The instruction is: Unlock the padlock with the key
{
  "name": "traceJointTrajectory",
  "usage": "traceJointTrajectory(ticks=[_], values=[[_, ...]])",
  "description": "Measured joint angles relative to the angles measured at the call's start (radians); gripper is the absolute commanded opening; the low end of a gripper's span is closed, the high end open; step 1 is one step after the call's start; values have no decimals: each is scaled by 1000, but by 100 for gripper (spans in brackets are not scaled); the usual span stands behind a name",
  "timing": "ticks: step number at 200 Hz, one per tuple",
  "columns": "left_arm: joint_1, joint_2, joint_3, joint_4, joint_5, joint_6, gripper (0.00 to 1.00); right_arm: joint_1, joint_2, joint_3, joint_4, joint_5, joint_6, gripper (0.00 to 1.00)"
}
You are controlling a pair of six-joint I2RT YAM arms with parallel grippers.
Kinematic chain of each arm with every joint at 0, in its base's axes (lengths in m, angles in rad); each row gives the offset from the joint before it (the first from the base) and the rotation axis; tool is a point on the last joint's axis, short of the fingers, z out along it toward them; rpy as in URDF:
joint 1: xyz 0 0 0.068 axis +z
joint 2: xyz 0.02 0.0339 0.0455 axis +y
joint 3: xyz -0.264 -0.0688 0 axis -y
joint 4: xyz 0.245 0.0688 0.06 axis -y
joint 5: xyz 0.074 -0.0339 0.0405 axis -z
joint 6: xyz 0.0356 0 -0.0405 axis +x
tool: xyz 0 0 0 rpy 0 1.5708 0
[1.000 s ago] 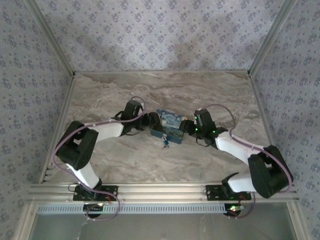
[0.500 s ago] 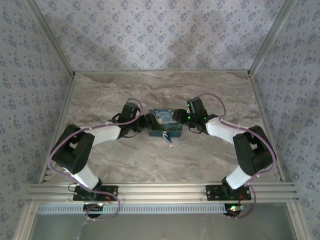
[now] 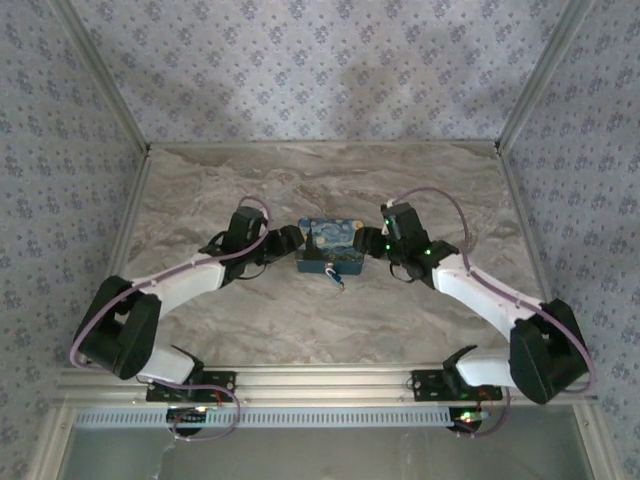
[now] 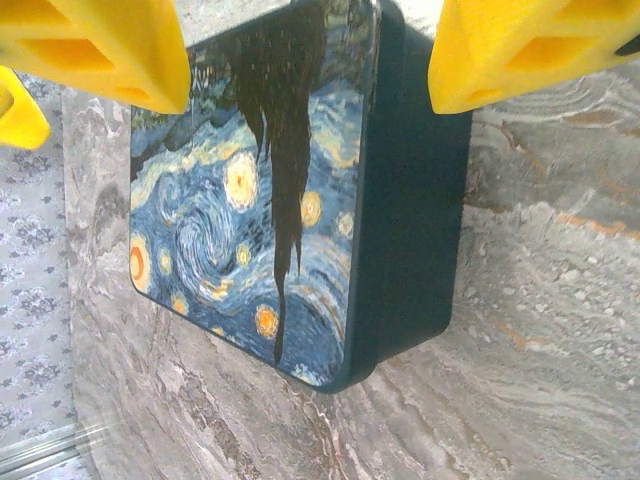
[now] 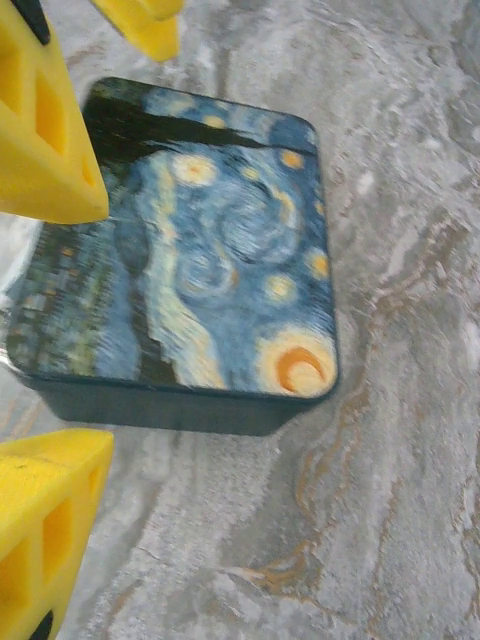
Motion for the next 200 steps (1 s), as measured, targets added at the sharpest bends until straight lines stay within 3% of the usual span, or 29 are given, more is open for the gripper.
traceJointTrajectory(ticks=[70,145,200], values=[[-10,-185,-151,-66,-13,-8,66,259,-41,-126,-12,108,-72,57],[-30,-376,-291,-127,-61,-58,67,337,168,-105,46,187,-92,55],[-30,-397,-298,-129,-73,-72,66,374,298,-26,44,246,-92,52]])
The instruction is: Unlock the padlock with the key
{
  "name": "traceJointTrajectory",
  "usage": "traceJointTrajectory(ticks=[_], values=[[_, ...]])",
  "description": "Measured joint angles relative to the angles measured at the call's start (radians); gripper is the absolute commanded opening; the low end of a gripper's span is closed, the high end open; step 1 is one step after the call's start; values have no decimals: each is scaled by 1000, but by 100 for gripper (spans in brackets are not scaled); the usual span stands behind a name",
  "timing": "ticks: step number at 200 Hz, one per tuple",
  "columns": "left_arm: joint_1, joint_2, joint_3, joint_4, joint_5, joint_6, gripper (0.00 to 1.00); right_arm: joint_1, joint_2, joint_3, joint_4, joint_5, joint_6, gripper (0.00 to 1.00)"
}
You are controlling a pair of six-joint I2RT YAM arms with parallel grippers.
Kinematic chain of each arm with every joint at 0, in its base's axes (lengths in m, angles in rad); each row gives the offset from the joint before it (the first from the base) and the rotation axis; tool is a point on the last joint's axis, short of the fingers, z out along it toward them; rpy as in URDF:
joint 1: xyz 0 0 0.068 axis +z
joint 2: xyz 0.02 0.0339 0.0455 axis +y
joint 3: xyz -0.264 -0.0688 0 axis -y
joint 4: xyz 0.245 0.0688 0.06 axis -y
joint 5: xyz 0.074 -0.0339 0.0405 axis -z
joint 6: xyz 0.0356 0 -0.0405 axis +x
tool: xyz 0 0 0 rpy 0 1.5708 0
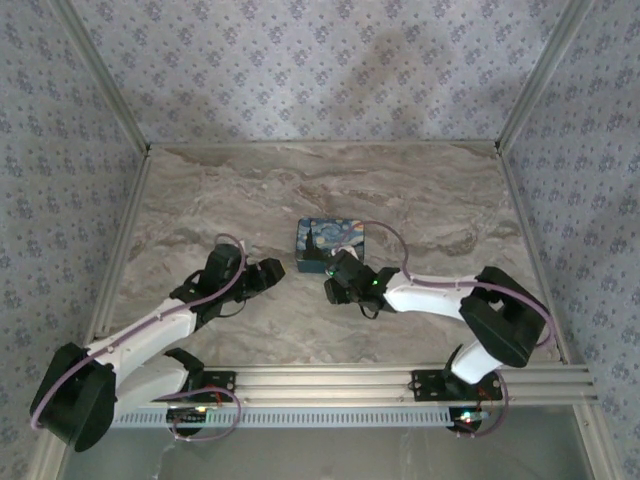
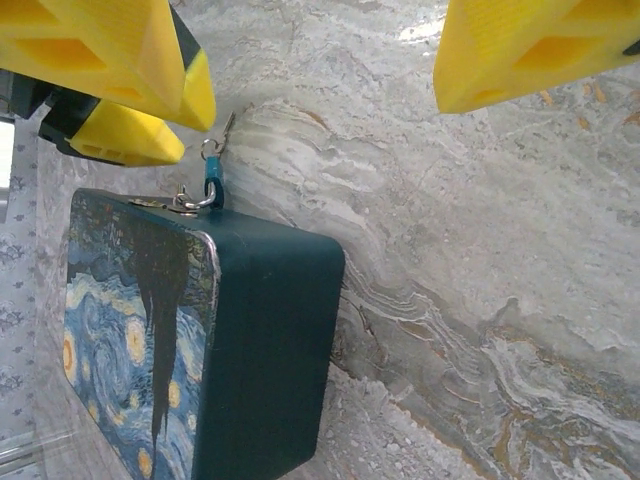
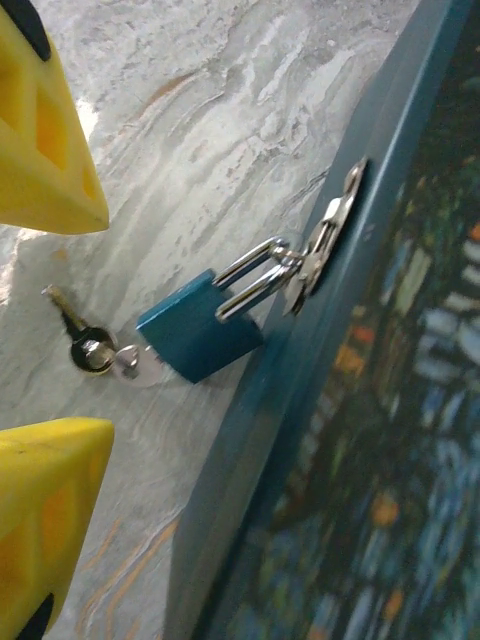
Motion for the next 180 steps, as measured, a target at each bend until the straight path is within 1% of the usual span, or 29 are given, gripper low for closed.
traceJointTrajectory(ticks=[27,68,81,96,106,135,164,180], values=[[0,0,-9,0,0,-3,67,5,61,40,0,18,-3,48],[0,0,-13,0,-7,-8,67,7,113,62,-8,42,-4,45],[0,0,-15,0,-7,-8,67,10,114,64,-11,49,-3,41],[0,0,-21,0,-7,-8,67,12,115,64,-16,58,-7,33],[0,0,-23,0,-7,-9,67,12,116,64,-18,64,-10,26],[0,0,-24,1,-7,-11,67,13,116,64,-24,82,-21,13],[0,0,-24,1,-7,-11,67,25,116,71,-29,79,-46,6],[0,-1,-24,1,-8,-11,67,32,116,75,-34,74,-69,3]])
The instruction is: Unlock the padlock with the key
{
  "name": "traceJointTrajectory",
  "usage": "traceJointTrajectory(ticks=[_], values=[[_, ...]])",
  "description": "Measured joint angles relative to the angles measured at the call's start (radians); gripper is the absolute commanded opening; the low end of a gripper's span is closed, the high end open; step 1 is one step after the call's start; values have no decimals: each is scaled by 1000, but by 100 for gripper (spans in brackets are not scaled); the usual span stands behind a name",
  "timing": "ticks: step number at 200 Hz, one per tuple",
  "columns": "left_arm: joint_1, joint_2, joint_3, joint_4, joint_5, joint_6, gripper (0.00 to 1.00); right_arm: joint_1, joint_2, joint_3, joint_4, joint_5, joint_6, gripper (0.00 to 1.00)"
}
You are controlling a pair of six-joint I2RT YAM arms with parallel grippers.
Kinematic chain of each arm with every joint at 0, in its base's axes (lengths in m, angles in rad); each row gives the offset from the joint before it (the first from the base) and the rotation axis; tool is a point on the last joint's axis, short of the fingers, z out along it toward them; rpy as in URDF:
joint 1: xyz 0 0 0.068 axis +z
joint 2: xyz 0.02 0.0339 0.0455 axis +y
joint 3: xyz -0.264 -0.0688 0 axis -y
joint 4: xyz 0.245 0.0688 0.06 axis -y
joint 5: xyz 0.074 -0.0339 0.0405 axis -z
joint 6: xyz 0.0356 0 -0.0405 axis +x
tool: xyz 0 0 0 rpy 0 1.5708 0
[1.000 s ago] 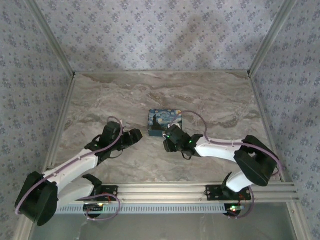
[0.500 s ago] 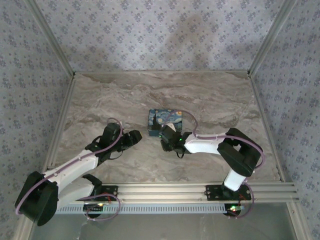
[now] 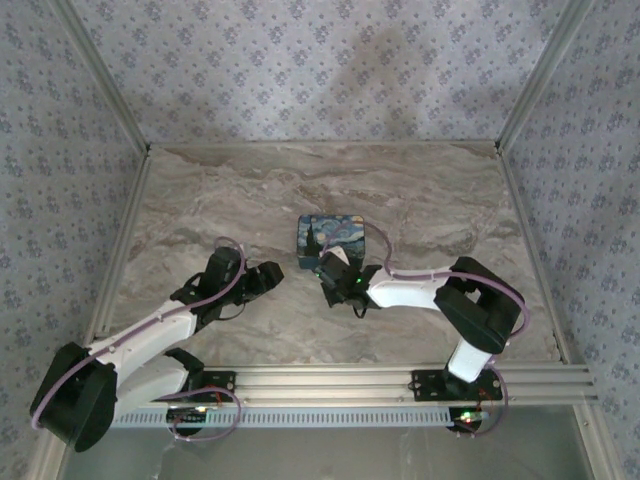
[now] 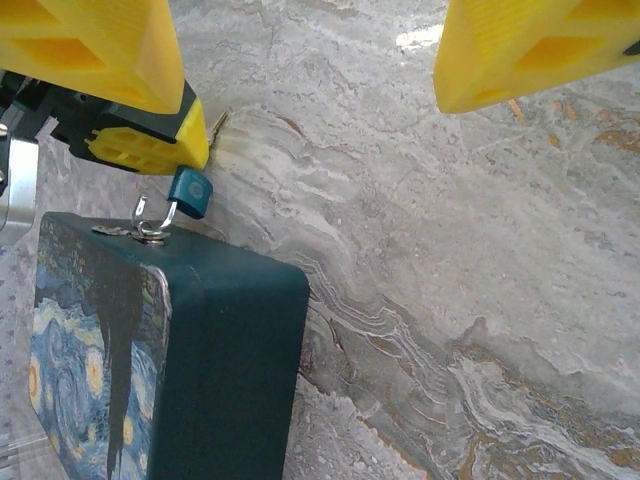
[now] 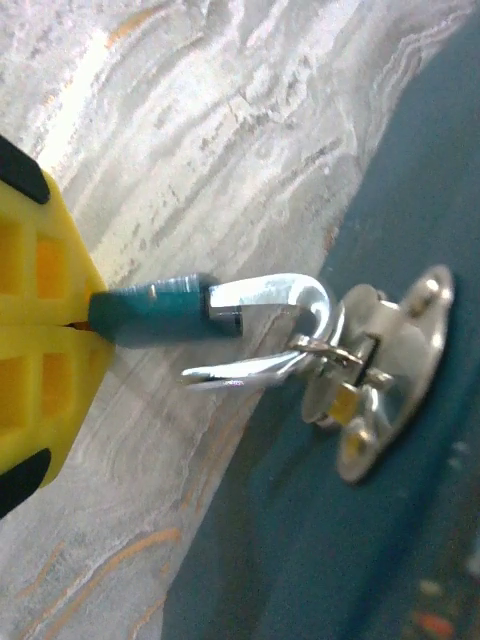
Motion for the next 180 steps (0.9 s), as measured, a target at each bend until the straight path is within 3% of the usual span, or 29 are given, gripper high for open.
traceJointTrajectory(ticks=[84,180], values=[[27,5,16,-3,-7,6,70,3,-90,-2,-36,-107,-218,0],[75,254,230,32,34,56,69,11,-121,0,-80,-206,-436,0]])
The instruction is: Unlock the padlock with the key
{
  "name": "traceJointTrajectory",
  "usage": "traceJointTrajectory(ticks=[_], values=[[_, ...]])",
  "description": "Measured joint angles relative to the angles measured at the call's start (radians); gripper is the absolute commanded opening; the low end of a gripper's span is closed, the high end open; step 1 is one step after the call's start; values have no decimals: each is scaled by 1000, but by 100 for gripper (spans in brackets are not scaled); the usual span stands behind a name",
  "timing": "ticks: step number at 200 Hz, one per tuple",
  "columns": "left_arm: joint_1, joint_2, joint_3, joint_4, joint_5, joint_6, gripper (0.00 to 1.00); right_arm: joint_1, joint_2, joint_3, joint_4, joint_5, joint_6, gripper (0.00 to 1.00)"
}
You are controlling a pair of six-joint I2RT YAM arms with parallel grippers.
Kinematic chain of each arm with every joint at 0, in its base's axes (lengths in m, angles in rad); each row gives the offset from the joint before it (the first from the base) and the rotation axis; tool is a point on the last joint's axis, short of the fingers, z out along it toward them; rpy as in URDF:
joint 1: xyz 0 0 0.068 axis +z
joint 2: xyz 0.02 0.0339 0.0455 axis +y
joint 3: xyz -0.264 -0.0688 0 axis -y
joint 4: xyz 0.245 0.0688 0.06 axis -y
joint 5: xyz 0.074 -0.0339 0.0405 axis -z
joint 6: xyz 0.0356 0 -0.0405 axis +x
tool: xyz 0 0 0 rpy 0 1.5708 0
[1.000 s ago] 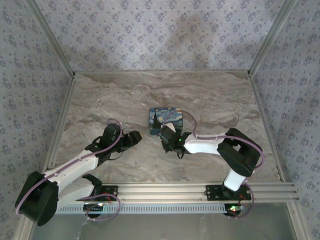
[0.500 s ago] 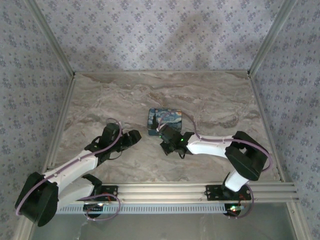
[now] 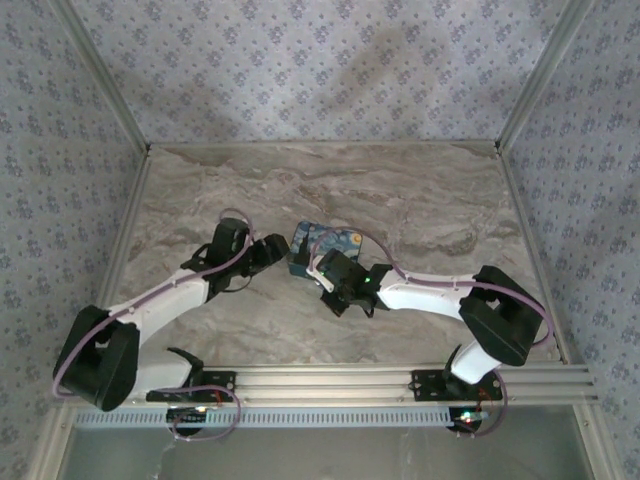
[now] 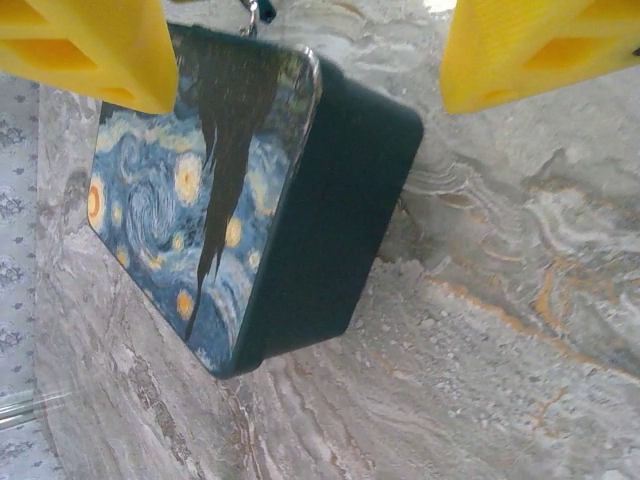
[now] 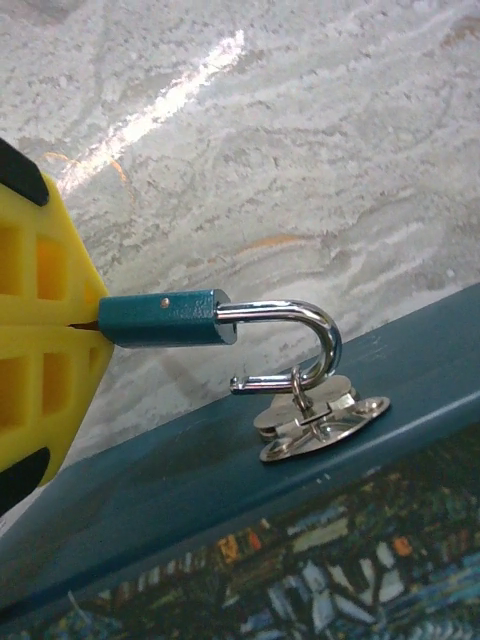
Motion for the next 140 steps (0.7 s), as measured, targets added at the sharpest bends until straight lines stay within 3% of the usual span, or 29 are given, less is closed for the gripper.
traceJointTrajectory(ticks=[75,140], values=[[0,196,87,82,68,-2,68,17,30,31,-24,-8,-68,0],[0,259,100,156,116,-31,67,23,63,53,-17,7,-125,0]])
